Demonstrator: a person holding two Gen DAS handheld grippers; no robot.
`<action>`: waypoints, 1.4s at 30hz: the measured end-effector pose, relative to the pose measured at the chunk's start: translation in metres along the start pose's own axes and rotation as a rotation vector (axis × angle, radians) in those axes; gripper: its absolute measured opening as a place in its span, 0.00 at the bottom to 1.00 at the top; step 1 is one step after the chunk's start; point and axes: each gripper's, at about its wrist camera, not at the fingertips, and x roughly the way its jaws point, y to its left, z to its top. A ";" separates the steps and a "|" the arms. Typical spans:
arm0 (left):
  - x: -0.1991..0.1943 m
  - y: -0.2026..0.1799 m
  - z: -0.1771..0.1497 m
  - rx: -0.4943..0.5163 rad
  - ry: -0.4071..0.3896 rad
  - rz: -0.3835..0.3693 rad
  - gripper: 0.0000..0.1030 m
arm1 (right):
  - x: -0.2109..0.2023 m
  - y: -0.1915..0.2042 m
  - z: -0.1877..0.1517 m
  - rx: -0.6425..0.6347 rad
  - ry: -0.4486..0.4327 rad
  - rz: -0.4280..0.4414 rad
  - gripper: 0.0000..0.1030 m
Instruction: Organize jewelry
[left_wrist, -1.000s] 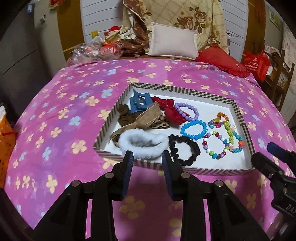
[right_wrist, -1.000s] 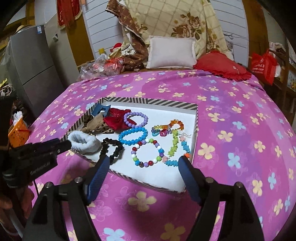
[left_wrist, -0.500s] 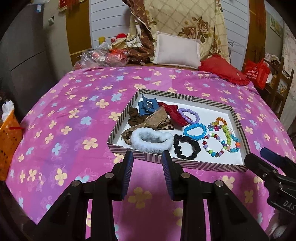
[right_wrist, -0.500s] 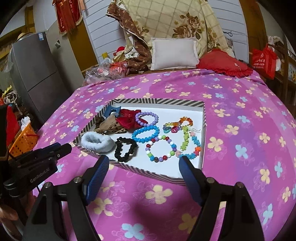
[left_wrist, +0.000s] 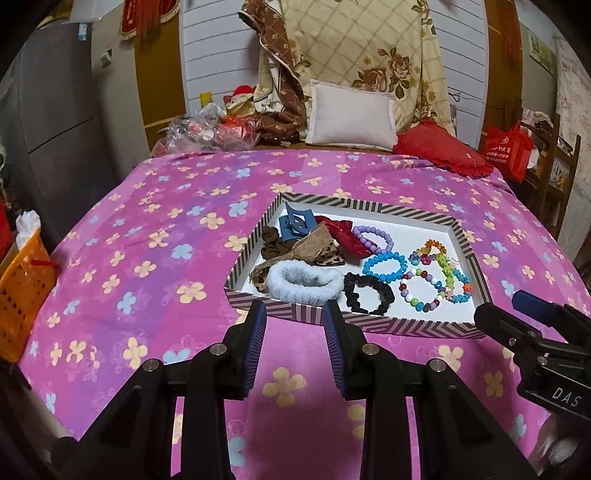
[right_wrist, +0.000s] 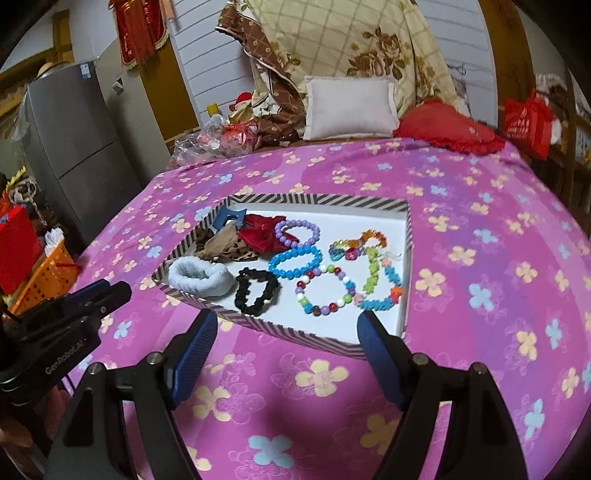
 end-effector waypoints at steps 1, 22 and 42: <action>-0.002 0.000 0.000 0.001 -0.006 0.002 0.21 | -0.001 0.001 0.000 -0.003 -0.004 -0.001 0.79; 0.003 0.017 0.001 -0.044 0.038 0.008 0.21 | -0.017 -0.002 0.000 -0.040 -0.070 -0.159 0.79; 0.005 0.007 0.004 -0.022 0.034 0.039 0.21 | -0.012 0.004 -0.005 -0.008 -0.049 -0.116 0.79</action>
